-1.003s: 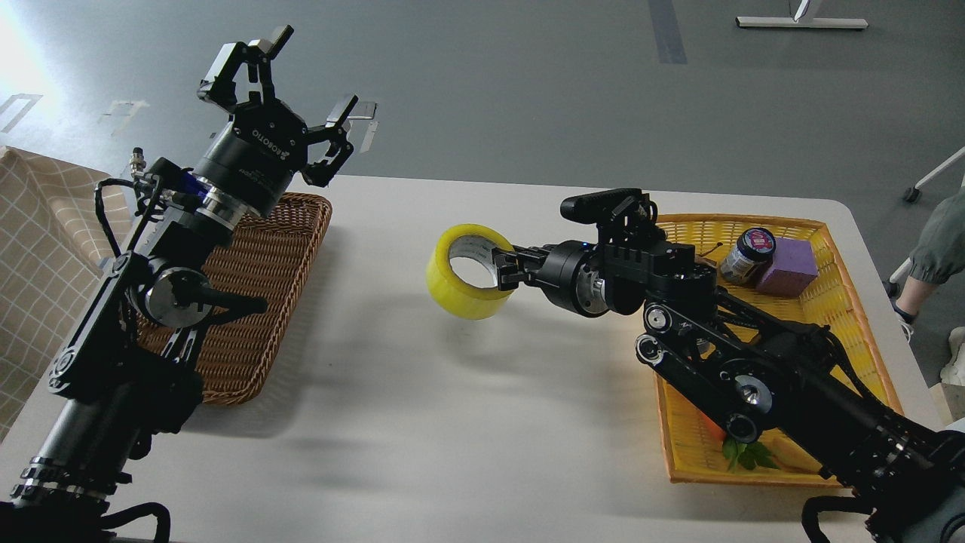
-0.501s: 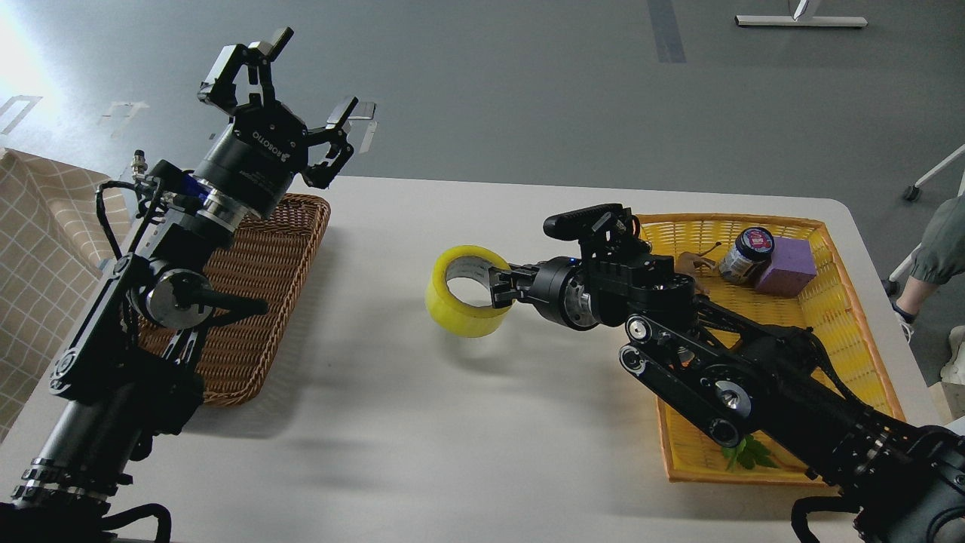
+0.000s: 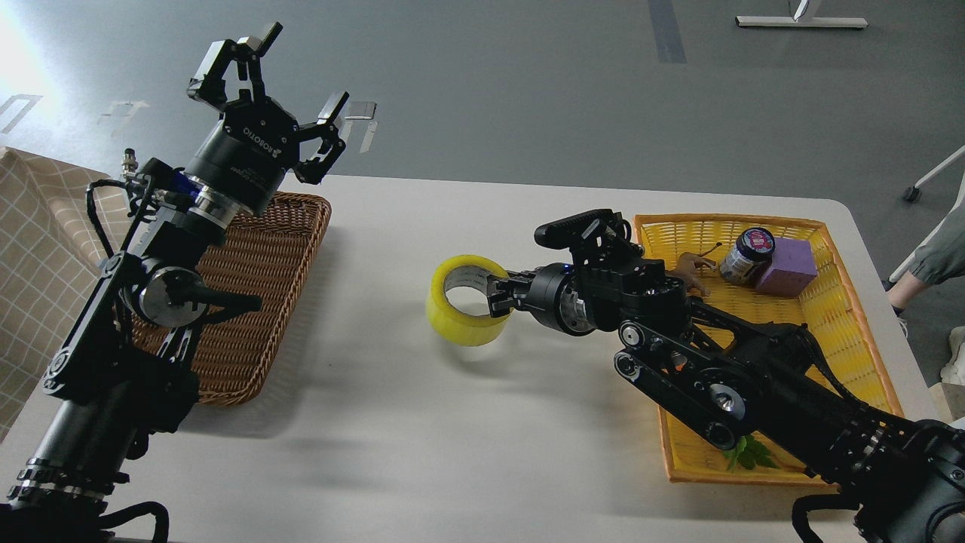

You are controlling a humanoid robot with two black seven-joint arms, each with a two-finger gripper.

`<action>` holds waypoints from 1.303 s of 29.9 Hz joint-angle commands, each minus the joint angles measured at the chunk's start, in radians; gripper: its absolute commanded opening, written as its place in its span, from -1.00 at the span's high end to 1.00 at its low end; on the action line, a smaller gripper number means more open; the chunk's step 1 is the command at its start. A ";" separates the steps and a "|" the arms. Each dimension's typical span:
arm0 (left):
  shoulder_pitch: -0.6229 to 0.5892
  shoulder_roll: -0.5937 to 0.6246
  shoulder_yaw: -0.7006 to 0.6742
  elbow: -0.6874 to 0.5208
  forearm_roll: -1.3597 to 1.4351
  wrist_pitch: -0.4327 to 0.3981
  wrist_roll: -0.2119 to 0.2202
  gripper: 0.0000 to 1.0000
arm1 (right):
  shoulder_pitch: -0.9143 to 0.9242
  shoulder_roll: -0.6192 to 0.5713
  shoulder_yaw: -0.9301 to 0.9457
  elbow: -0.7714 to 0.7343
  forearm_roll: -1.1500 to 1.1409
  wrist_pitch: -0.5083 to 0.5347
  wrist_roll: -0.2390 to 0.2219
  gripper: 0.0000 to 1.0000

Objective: Place and transfer tape with both arms
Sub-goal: 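Carry the tape roll to the table center and lower it, then release the tape roll and withdraw the right gripper upward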

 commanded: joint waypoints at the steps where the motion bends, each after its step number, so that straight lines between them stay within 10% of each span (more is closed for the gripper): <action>1: 0.001 0.014 -0.005 0.000 0.000 0.000 -0.001 -0.96 | 0.005 0.000 -0.002 -0.013 0.000 0.000 0.000 0.90; 25: 0.018 0.043 -0.039 -0.005 -0.001 0.000 -0.001 -0.96 | -0.021 0.000 -0.028 -0.019 0.003 0.000 0.005 0.70; 30: 0.035 0.043 -0.056 -0.005 -0.001 0.000 0.000 -0.96 | -0.009 0.000 -0.023 -0.021 0.002 0.000 0.006 0.30; 35: 0.044 0.044 -0.065 -0.005 0.000 0.000 -0.001 -0.96 | -0.009 0.000 -0.028 -0.033 0.003 0.000 0.006 -0.52; 39: 0.046 0.049 -0.066 -0.005 -0.001 0.000 -0.001 -0.96 | -0.009 0.000 -0.023 -0.060 0.007 0.000 0.006 -0.53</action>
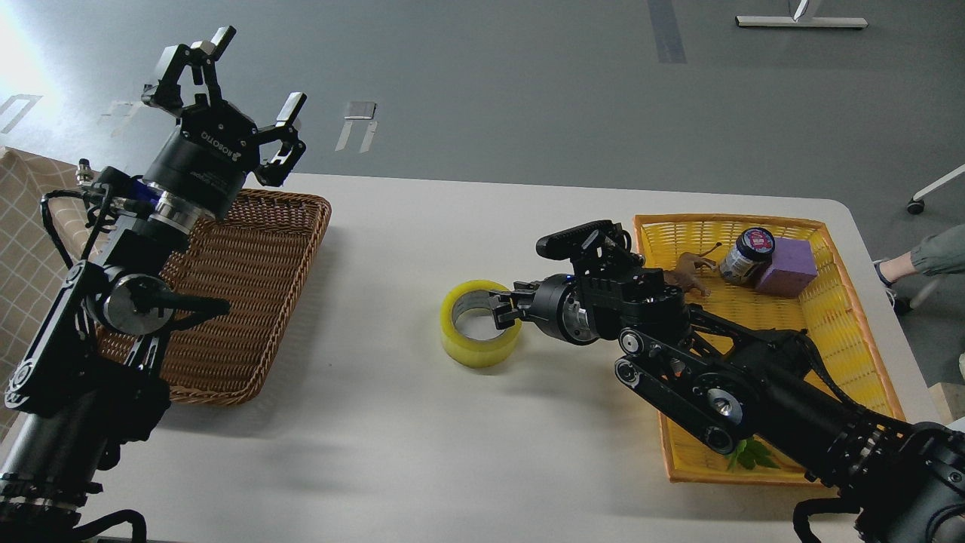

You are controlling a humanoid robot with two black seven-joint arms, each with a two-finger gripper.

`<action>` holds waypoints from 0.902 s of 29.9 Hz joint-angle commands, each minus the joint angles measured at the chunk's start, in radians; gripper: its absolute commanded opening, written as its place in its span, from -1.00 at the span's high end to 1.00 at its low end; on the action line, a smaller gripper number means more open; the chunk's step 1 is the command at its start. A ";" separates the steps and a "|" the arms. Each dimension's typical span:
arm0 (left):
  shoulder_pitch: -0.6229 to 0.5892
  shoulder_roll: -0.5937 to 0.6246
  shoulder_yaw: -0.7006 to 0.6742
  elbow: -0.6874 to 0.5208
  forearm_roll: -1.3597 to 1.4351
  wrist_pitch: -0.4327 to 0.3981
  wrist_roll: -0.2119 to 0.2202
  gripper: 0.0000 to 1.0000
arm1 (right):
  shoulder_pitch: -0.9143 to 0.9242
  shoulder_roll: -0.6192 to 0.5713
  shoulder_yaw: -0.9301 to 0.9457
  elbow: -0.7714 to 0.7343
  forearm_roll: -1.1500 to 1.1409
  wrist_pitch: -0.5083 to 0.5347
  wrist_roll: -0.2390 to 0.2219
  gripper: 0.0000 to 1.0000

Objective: Place and transfer tape with both arms
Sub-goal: 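Release the tape roll and withdraw the right gripper upward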

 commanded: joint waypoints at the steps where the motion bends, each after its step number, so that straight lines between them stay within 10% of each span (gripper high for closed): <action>1: 0.001 0.003 -0.001 0.000 0.000 0.000 0.000 -0.96 | 0.000 0.000 0.003 -0.026 0.003 0.000 0.000 -0.53; 12: 0.001 0.003 -0.003 0.008 0.000 0.000 0.000 -0.96 | 0.080 0.000 0.159 -0.028 0.013 0.000 0.003 -0.95; 27: -0.007 0.024 0.060 0.008 0.007 0.000 0.017 -0.96 | -0.067 0.000 0.612 0.273 0.261 0.000 0.015 -0.99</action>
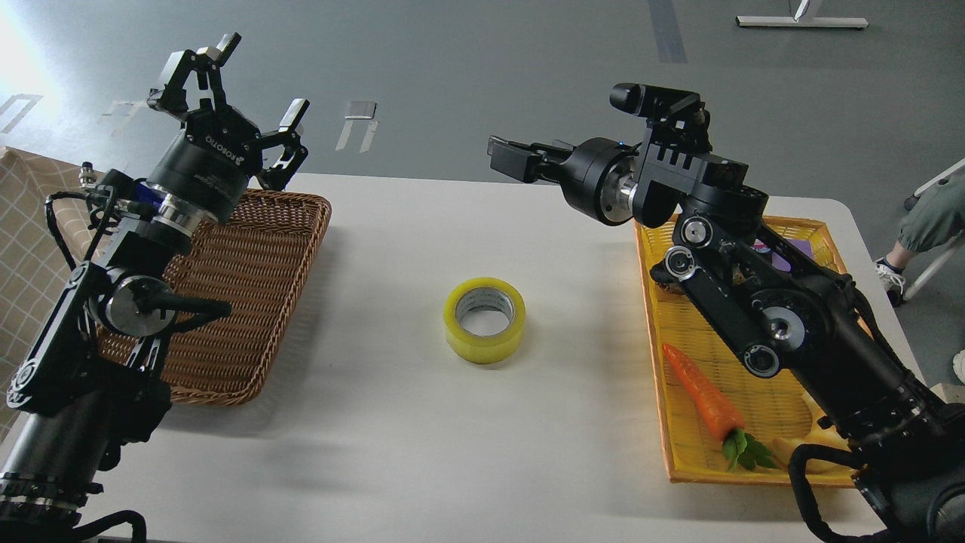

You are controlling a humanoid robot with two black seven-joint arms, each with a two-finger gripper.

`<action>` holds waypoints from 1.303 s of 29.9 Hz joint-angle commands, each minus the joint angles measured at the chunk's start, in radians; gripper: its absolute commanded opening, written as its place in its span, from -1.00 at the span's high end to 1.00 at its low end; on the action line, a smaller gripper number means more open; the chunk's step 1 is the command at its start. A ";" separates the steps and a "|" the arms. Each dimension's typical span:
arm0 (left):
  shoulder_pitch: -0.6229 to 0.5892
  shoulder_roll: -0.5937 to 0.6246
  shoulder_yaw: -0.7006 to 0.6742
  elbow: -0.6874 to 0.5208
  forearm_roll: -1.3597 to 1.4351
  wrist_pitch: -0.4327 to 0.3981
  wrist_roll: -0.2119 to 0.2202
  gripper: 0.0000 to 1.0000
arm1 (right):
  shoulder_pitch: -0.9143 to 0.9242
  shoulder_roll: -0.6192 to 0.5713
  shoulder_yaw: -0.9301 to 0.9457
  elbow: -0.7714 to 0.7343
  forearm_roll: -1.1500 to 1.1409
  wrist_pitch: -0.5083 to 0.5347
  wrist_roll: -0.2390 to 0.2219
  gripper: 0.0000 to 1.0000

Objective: Place and transfer tape with both arms
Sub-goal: 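Release the tape roll and withdraw the right gripper upward, then reach the left gripper toward the tape roll on the table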

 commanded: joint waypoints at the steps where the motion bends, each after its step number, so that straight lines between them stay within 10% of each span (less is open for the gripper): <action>1: -0.004 0.025 0.023 -0.002 0.001 -0.001 0.002 -0.96 | -0.056 0.000 0.113 0.069 0.195 0.000 0.015 -0.99; 6: -0.010 0.033 0.026 -0.008 0.002 -0.001 -0.009 -0.96 | -0.090 -0.003 0.227 0.109 0.681 0.000 0.123 -0.99; 12: -0.010 0.022 0.025 -0.011 0.004 0.007 -0.029 -0.96 | -0.142 0.000 0.449 0.111 0.732 0.000 0.161 -0.99; 39: -0.041 -0.081 0.091 -0.163 0.462 0.225 -0.116 -0.95 | -0.225 0.000 0.635 0.111 0.861 0.000 0.157 -0.99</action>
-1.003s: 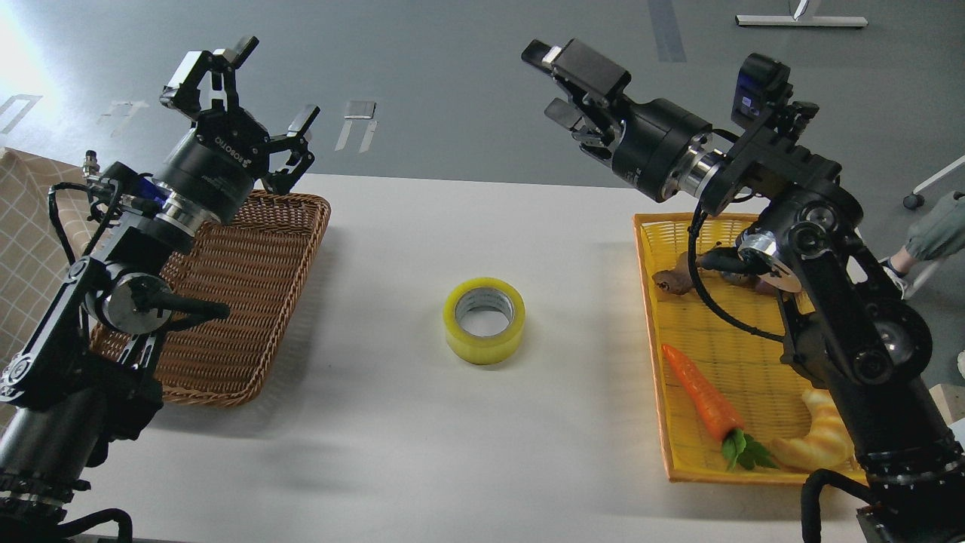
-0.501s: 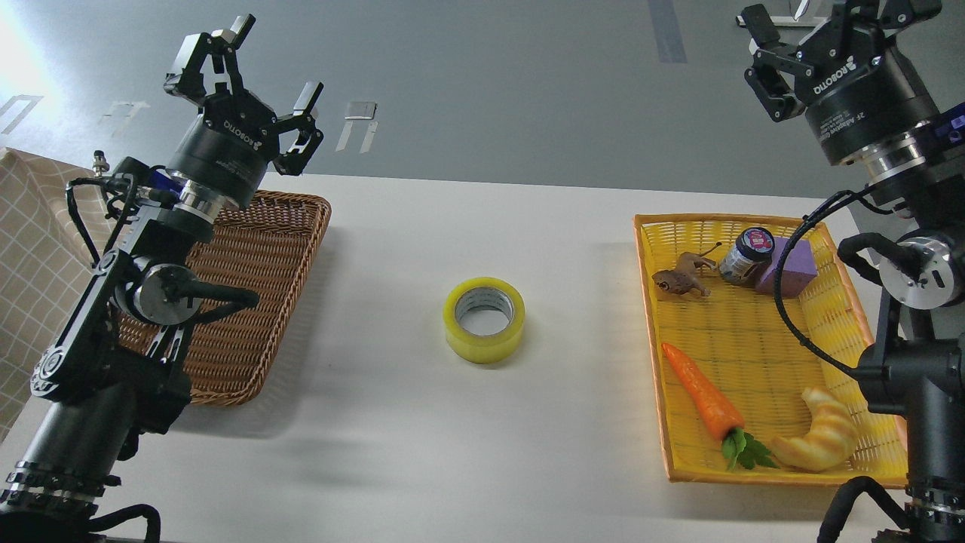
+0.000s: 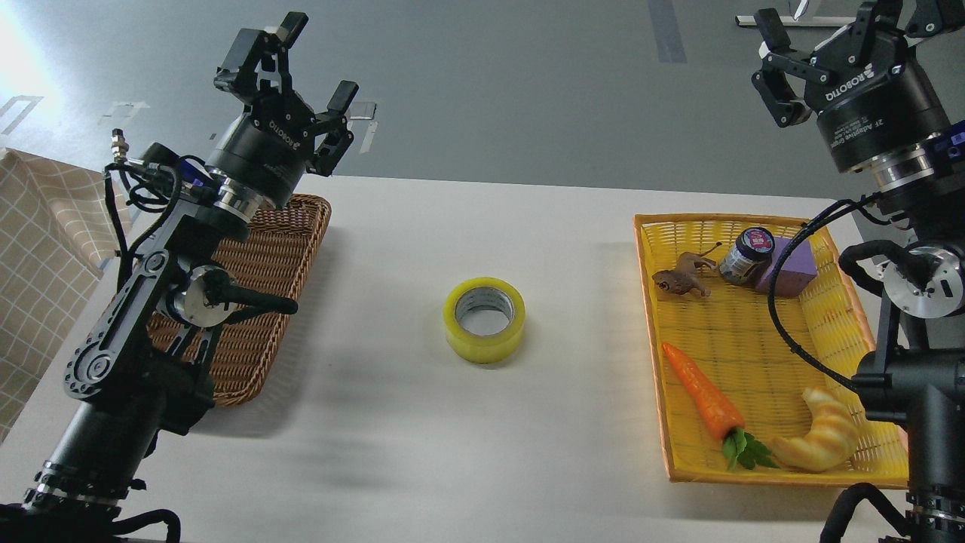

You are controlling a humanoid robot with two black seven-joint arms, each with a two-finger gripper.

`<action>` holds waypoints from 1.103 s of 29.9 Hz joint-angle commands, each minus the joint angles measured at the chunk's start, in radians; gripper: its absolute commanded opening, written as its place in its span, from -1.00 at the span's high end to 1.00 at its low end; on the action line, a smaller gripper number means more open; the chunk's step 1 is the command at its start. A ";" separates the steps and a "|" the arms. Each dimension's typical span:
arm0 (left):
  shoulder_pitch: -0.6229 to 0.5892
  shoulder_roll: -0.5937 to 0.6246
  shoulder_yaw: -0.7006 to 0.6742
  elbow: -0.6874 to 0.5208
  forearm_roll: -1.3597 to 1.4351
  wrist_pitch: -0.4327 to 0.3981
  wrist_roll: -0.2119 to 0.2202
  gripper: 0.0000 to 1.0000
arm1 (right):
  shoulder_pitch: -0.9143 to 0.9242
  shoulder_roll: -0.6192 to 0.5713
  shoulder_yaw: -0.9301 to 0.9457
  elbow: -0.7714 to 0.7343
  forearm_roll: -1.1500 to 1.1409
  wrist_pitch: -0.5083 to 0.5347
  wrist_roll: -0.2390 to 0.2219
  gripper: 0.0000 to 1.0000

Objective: Place and transfer tape with both arms
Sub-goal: 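Reach the left gripper toward the tape roll on the table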

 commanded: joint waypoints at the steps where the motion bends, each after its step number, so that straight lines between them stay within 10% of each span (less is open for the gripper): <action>1: 0.001 -0.002 0.014 -0.053 0.286 0.059 -0.048 -0.95 | 0.010 0.000 -0.001 -0.003 0.000 0.000 -0.005 -0.99; 8: -0.017 0.004 0.135 -0.084 0.659 0.164 -0.036 -0.96 | 0.030 0.000 -0.002 -0.003 0.000 0.000 -0.005 -0.99; 33: -0.124 0.088 0.700 0.067 1.232 0.158 0.419 -0.95 | 0.156 0.000 -0.002 -0.003 0.005 0.000 -0.008 -0.99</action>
